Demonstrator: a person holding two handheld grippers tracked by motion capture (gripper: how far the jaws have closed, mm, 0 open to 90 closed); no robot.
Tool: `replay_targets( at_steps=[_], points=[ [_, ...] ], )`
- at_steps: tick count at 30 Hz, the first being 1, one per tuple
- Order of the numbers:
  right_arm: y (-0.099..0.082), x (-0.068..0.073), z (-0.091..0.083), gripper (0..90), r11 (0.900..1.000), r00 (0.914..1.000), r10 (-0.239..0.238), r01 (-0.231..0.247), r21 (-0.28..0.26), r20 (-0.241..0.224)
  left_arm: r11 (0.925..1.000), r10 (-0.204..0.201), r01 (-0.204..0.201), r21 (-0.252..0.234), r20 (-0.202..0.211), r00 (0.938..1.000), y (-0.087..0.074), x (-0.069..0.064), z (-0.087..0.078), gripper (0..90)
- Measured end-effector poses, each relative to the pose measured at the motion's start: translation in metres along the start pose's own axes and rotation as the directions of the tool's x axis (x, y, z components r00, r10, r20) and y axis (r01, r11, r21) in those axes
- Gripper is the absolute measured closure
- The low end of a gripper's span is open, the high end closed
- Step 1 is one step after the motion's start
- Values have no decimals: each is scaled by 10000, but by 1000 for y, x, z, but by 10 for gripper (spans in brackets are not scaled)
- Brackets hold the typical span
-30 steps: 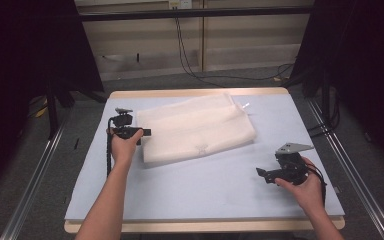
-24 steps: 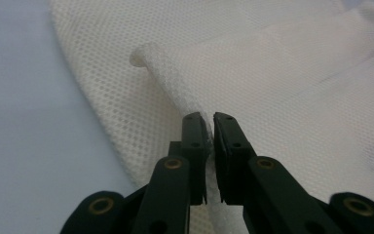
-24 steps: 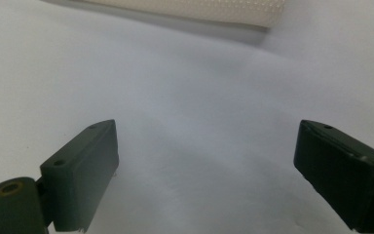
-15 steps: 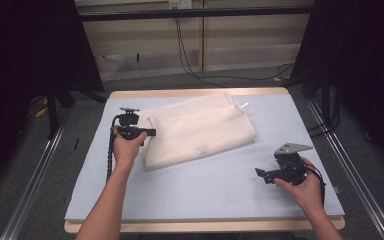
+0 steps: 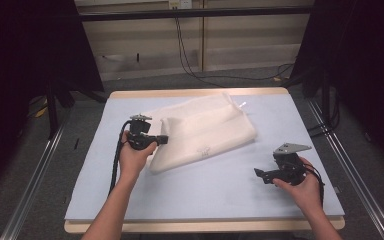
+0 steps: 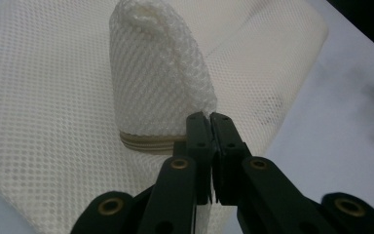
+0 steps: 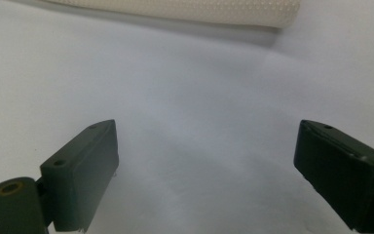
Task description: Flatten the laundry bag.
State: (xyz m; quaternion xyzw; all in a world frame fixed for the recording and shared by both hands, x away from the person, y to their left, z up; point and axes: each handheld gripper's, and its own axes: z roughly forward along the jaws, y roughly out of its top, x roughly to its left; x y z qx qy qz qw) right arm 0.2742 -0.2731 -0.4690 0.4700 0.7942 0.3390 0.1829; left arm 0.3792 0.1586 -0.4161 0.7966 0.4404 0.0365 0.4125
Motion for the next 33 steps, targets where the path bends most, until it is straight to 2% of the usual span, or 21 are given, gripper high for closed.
replay_targets(
  at_steps=[5, 8, 13, 14, 15, 18, 21, 24, 29, 33],
  points=[
    [0, 2, 0, 88, 10000, 10000, 19, -20, 52, 22, 10000, 67, -66, -41, 279, 9996, -15, -5, 3, 877],
    [1, 2, 2, 88, 10000, 10000, -25, 25, 43, 28, 9993, 368, -367, -23, 450, 9983, -21, -11, 1, 877],
    [2, 6, 5, 88, 9998, 10000, -96, 96, 166, -8, 9969, 772, -780, 77, 806, 9938, -33, -22, 5, 877],
    [2, 6, 6, 88, 9998, 9998, -161, 162, 119, -67, 9973, 727, -735, 56, 884, 9934, -36, -25, 6, 877],
    [3, 7, 6, 90, 9999, 9999, -90, 91, 122, -81, 9958, 886, -904, 148, 976, 9913, -39, -27, 6, 877],
    [5, 8, 6, 120, 10000, 9999, -87, 87, -40, -105, 9944, 988, -1026, 267, 1156, 9884, -45, -32, 10, 877],
    [7, 9, 4, 144, 9999, 9999, 88, -89, -85, -132, 9941, 990, -1038, 312, 1273, 9869, -52, -36, 13, 878],
    [11, 9, 2, 174, 9995, 9999, 26, -31, -306, -152, 9920, 1095, -1167, 478, 1334, 9850, -59, -39, 15, 879],
    [18, 15, 6, 190, 9998, 9999, -82, 80, -189, -138, 9854, 1364, -1490, 826, 1410, 9806, -66, -42, 16, 880],
    [24, 22, 11, 205, 9997, 9995, -168, 162, -204, -282, 9853, 1357, -1493, 826, 1509, 9792, -69, -42, 14, 880]
  ],
)
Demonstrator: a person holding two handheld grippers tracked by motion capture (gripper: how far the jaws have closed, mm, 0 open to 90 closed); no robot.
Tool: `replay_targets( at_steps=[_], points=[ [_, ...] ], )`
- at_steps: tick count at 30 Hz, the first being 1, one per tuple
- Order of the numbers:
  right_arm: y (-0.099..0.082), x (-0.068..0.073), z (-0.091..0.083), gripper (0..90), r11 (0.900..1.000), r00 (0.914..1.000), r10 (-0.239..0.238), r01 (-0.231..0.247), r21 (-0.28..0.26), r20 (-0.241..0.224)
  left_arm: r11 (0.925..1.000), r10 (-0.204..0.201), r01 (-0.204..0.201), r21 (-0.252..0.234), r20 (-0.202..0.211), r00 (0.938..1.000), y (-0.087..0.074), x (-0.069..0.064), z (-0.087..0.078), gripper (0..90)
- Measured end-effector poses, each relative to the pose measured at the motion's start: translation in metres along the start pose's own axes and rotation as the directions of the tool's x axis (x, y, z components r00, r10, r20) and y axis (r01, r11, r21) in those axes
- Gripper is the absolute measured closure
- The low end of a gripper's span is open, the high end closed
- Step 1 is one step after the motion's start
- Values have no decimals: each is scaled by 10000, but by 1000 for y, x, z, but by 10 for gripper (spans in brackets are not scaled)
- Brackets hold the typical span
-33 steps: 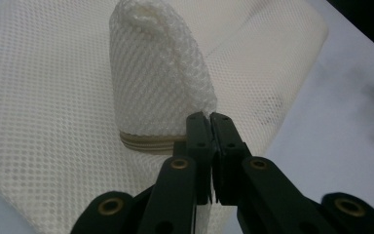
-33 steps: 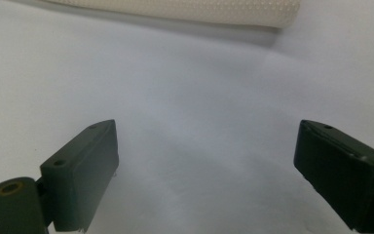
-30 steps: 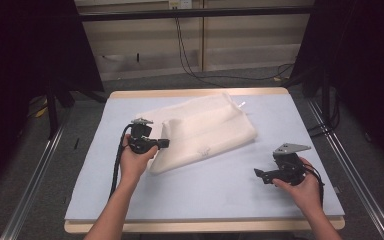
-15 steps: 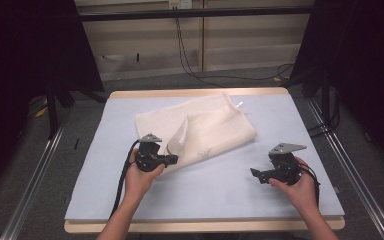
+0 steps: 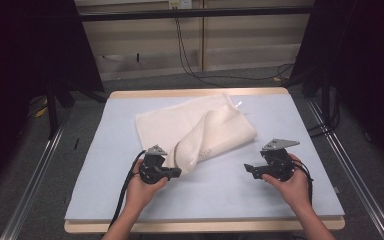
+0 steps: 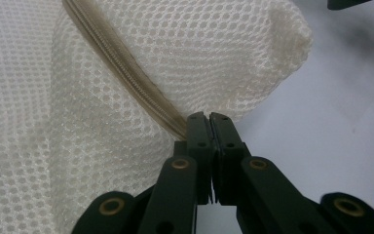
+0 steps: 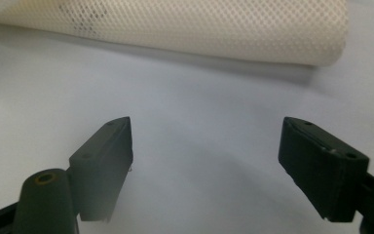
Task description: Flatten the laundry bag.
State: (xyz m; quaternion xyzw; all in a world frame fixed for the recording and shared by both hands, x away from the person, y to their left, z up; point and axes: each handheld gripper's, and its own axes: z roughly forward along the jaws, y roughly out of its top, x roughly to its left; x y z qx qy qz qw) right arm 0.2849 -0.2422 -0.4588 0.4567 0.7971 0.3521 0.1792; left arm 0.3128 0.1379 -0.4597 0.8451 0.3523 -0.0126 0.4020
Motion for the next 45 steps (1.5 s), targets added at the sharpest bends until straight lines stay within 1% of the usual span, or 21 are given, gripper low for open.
replay_targets(
  at_steps=[3, 5, 7, 8, 9, 13, 14, 19, 21, 24, 26, 28, 30, 31, 32, 35, 39, 41, 42, 43, 45],
  points=[
    [6, 5, 4, 213, 10000, 10000, -11, 11, 23, -89, 9999, 104, -104, 106, 30, 9999, -3, -2, -1, 880],
    [11, 8, 8, 229, 10000, 9997, -3, 1, -70, -263, 9997, 156, -159, 209, 151, 9998, -5, -2, -2, 880],
    [17, 13, 13, 246, 9998, 9992, 171, -174, -97, -366, 9995, 168, -173, 269, 195, 9997, -7, -3, -2, 880],
    [20, 14, 15, 252, 9998, 9990, 107, -114, -166, -430, 9996, 161, -166, 223, 210, 9996, -8, -4, -2, 880],
    [24, 17, 17, 259, 9995, 9987, 250, -257, -168, -441, 9996, 138, -144, 230, 249, 9996, -9, -4, -2, 880],
    [36, 26, 28, 300, 9991, 9971, 284, -305, -290, -706, 9992, 192, -203, 333, 317, 9993, -11, -5, -4, 880],
    [40, 29, 31, 312, 9986, 9959, 409, -434, -295, -801, 9992, 184, -197, 341, 374, 9991, -12, -5, -3, 880],
    [61, 40, 46, 353, 9969, 9919, 707, -740, -281, -1058, 9979, 336, -363, 536, 500, 9982, -13, -6, -1, 880],
    [68, 44, 52, 377, 9965, 9902, 723, -767, -323, -1198, 9965, 427, -467, 697, 574, 9974, -13, -5, -1, 881],
    [75, 49, 59, 394, 9944, 9880, 898, -961, -448, -1261, 9959, 469, -515, 741, 625, 9969, -14, -6, -1, 881],
    [79, 51, 64, 396, 9941, 9877, 923, -986, -444, -1264, 9955, 532, -579, 755, 628, 9966, -14, -7, -4, 881],
    [82, 53, 69, 397, 9929, 9872, 1016, -1082, -485, -1229, 9952, 616, -656, 722, 568, 9965, -14, -8, -5, 881],
    [83, 54, 73, 409, 9907, 9846, 1130, -1219, -609, -1332, 9931, 734, -781, 871, 553, 9958, -15, -9, -5, 881],
    [84, 55, 75, 412, 9891, 9820, 1241, -1340, -618, -1424, 9929, 743, -791, 885, 565, 9956, -14, -9, -5, 881],
    [84, 55, 77, 422, 9889, 9817, 1249, -1350, -625, -1439, 9933, 699, -748, 878, 571, 9959, -15, -10, -5, 881],
    [85, 57, 83, 470, 9873, 9771, 1398, -1499, -526, -1604, 9930, 732, -781, 882, 581, 9956, -14, -10, -6, 881],
    [85, 58, 86, 675, 9854, 9700, 1571, -1663, -354, -1853, 9938, 697, -745, 826, 596, 9958, -14, -10, -6, 881],
    [86, 58, 87, 782, 9867, 9671, 1541, -1614, -198, -2022, 9935, 729, -776, 829, 580, 9957, -15, -9, -6, 881],
    [86, 58, 86, 818, 9869, 9647, 1526, -1602, -183, -2145, 9934, 732, -779, 839, 578, 9956, -15, -9, -6, 881],
    [86, 58, 85, 852, 9885, 9652, 1415, -1497, -208, -2201, 9939, 677, -728, 829, 629, 9957, -15, -8, -6, 881],
    [85, 58, 82, 866, 9892, 9645, 1363, -1450, -223, -2262, 9949, 589, -642, 779, 685, 9959, -16, -7, -6, 876]
  ],
)
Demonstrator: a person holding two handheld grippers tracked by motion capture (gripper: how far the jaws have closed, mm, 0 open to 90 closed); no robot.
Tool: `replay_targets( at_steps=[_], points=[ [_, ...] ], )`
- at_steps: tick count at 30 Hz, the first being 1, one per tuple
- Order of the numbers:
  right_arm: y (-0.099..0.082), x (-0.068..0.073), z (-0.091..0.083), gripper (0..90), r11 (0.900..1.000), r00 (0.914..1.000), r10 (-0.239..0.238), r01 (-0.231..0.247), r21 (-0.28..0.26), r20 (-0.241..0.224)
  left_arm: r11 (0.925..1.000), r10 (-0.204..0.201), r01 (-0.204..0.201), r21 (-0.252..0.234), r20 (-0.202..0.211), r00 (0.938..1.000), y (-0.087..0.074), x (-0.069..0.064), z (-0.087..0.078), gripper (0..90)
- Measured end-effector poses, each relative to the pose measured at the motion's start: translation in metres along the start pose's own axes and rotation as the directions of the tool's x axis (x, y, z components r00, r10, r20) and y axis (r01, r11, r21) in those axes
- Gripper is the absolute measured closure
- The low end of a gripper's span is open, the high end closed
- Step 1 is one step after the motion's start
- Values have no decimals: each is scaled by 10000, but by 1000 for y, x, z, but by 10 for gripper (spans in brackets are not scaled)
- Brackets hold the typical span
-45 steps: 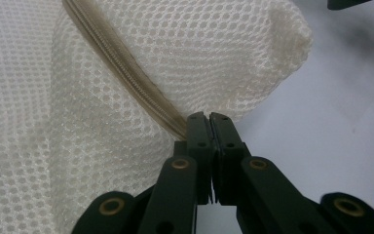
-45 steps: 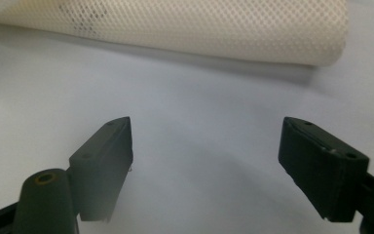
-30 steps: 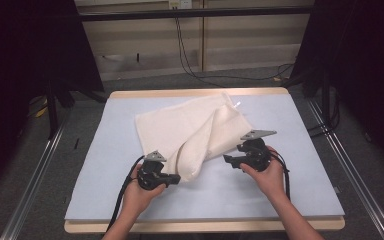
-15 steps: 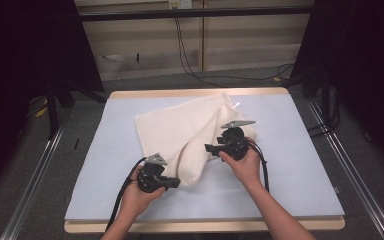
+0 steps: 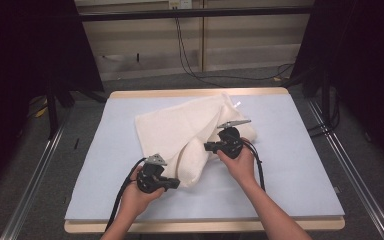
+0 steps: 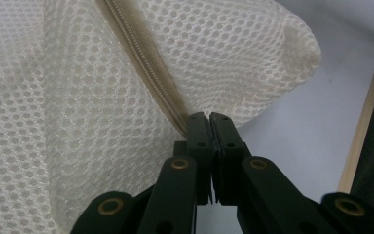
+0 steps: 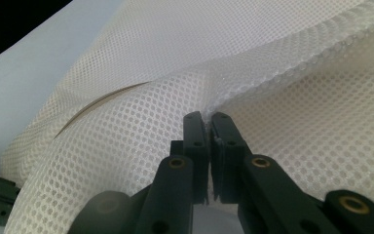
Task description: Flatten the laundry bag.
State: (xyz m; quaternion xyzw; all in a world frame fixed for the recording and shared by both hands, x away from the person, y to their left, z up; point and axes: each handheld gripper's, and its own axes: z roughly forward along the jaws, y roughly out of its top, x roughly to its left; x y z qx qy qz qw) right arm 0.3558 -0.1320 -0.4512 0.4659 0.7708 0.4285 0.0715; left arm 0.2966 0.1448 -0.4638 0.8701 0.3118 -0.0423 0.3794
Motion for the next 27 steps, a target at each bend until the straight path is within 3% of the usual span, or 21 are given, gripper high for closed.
replay_targets(
  at_steps=[6, 10, 16, 20, 22, 24, 27],
  points=[
    [-10, 5, -17, 877, 9997, 9998, -216, 216, -64, -26, 9997, -249, 249, -1, 144, 9996, 0, 1, -4, 836],
    [-22, 5, -31, 878, 9995, 9997, -169, 165, -264, -160, 9985, -431, 428, -349, -72, 9990, 2, 2, -13, 755],
    [-40, 8, -49, 877, 9990, 9993, -283, 274, -365, -248, 9933, -655, 618, -974, -349, 9972, 4, 10, -28, 705],
    [-48, 9, -56, 878, 9990, 9993, -313, 307, -321, -192, 9896, -896, 806, -1190, -723, 9934, 2, 23, -31, 659],
    [-53, 9, -57, 877, 9990, 9992, -395, 393, -217, -106, 9866, -1159, 1024, -1267, -1042, 9878, -1, 31, -31, 618],
    [-56, 9, -59, 878, 9990, 9992, -390, 389, -217, -48, 9837, -1351, 1202, -1341, -1088, 9848, -5, 40, -30, 585],
    [-63, 9, -64, 877, 9994, 9994, -325, 326, -127, 100, 9917, -1080, 933, -882, -1795, 9778, -9, 47, -27, 534]
  ],
)
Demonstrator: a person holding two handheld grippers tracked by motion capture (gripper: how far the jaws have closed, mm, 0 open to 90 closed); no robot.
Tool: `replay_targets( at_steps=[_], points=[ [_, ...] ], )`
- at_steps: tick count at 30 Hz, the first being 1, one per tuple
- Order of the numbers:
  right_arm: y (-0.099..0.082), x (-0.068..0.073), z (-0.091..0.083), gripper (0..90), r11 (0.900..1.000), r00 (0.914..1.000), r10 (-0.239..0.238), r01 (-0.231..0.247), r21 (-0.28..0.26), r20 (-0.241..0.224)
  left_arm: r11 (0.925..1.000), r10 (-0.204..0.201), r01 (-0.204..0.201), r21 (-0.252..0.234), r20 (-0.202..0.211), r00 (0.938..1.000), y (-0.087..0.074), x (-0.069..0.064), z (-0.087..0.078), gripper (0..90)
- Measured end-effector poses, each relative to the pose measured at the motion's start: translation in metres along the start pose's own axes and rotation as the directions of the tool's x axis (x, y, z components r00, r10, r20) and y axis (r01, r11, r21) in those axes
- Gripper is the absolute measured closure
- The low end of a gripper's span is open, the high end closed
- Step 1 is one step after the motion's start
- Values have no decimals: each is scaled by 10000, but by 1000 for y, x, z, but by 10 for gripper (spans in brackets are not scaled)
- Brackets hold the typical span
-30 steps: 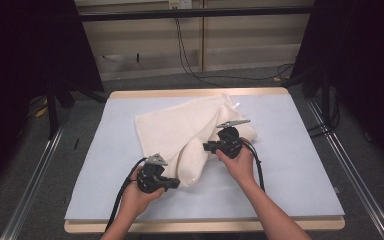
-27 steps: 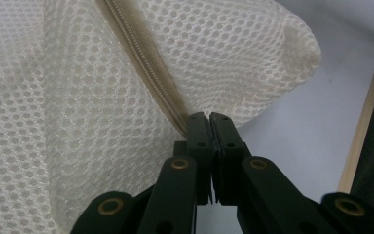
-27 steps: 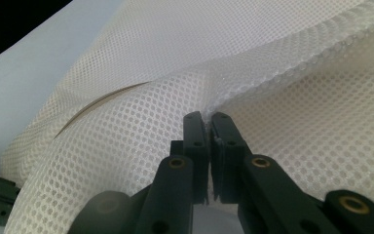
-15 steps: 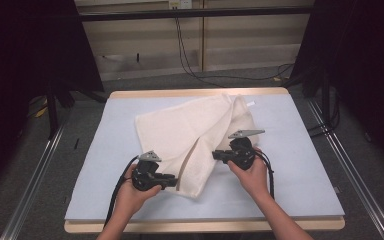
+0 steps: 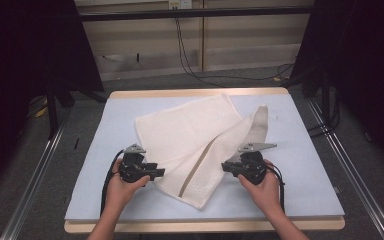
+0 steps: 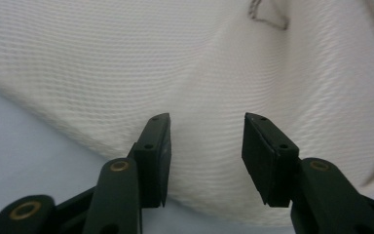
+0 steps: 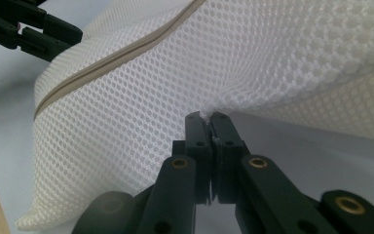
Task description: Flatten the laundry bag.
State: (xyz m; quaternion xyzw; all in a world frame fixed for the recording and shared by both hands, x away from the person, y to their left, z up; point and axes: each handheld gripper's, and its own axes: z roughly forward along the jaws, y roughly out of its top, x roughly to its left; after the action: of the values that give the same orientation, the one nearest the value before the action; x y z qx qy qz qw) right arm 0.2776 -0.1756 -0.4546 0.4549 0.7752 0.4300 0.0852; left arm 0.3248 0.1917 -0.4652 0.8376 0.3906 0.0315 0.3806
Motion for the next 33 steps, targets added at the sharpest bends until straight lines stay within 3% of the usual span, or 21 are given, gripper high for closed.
replay_targets(
  at_steps=[2, 7, 12, 14, 18, 22, 24, 26, 28, 33],
  points=[
    [-3, -1, -2, 877, 10000, 10000, 43, -43, 26, 84, 10000, -1, 2, 48, -152, 9999, 0, 1, 3, 532],
    [-9, -3, -7, 877, 9999, 9998, 31, -33, 109, 199, 9997, 225, -225, 43, -88, 9997, 1, 4, 9, 487],
    [-13, -4, -9, 878, 9998, 9997, -22, 17, 220, 255, 9994, 242, -258, -250, -618, 9978, 3, 5, 13, 430],
    [-15, -5, -12, 878, 9996, 9996, 6, -13, 269, 275, 9994, 260, -272, -235, -528, 9983, 5, 8, 14, 428],
    [-20, -7, -16, 878, 9997, 9991, 99, -108, 225, 405, 9968, 793, -787, 139, -472, 9957, 8, 1, 21, 444],
    [-22, -7, -19, 877, 9998, 9990, 171, -176, 119, 418, 9911, 1040, -968, 911, -775, 9916, 15, -8, 23, 610],
    [-23, -6, -22, 875, 9997, 9989, 223, -227, 80, 413, 9913, 931, -860, 995, -691, 9933, 16, -10, 24, 699],
    [-24, -4, -25, 871, 9997, 9992, 237, -237, 11, 326, 9884, 1067, -949, 1189, -973, 9895, 18, -12, 24, 786],
    [-26, -1, -29, 868, 9997, 9994, 228, -226, -49, 267, 9925, 695, -600, 1069, -872, 9938, 19, -12, 25, 873],
    [-29, 3, -42, 815, 9993, 9994, 325, -323, -169, 102, 9929, 537, -440, 1108, -862, 9948, 20, -10, 25, 895]
  ],
)
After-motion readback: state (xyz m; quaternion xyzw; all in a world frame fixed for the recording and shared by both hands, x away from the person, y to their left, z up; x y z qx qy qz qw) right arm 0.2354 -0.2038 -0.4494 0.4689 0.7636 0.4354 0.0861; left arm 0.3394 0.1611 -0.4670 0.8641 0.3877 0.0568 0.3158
